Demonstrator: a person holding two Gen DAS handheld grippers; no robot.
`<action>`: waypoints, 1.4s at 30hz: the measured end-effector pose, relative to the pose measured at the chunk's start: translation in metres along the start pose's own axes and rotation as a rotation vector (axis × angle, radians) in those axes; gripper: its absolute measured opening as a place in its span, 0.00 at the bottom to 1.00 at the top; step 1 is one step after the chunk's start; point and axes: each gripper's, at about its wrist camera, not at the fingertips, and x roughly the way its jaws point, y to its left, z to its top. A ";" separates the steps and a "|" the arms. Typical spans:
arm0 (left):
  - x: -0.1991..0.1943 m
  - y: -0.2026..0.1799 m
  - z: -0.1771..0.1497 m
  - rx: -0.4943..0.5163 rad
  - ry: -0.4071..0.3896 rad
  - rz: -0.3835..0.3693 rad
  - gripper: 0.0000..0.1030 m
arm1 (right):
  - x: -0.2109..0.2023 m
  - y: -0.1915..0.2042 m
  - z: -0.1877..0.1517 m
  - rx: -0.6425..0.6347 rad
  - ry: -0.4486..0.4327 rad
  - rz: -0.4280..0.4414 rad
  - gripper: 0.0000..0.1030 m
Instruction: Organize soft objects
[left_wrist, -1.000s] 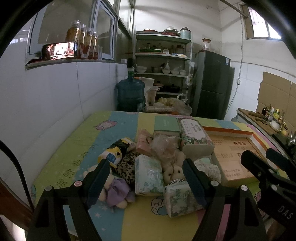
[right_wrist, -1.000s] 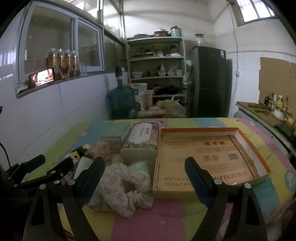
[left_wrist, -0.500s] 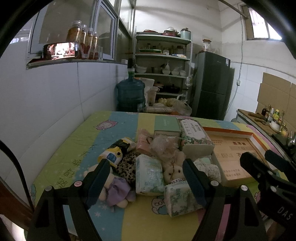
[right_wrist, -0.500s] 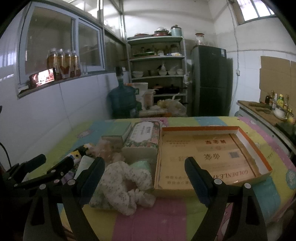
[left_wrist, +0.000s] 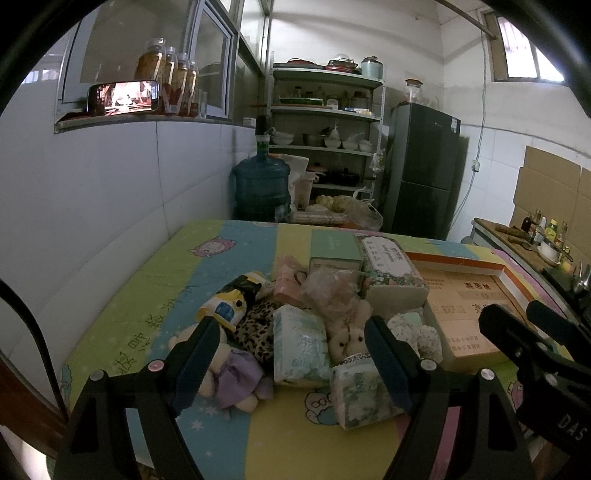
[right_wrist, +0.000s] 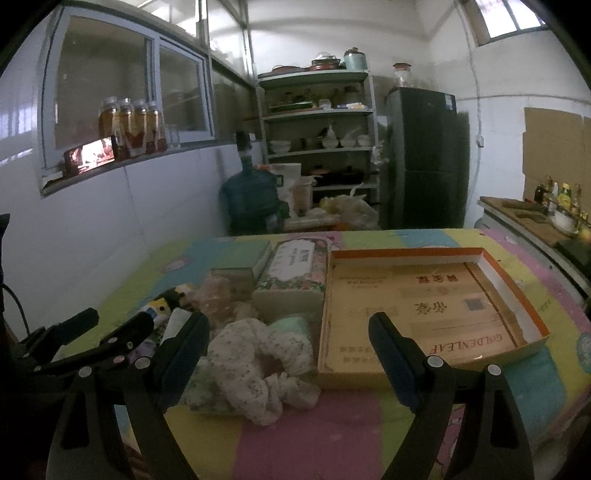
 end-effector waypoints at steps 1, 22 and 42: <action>0.000 0.000 0.000 0.000 0.000 0.000 0.78 | 0.000 0.000 0.000 0.000 0.000 0.001 0.86; 0.000 0.013 -0.007 -0.022 -0.023 0.016 0.78 | 0.006 0.002 -0.011 -0.037 0.030 0.091 0.86; 0.011 0.035 -0.051 -0.018 -0.026 -0.115 0.78 | 0.067 0.014 -0.047 -0.087 0.215 0.237 0.51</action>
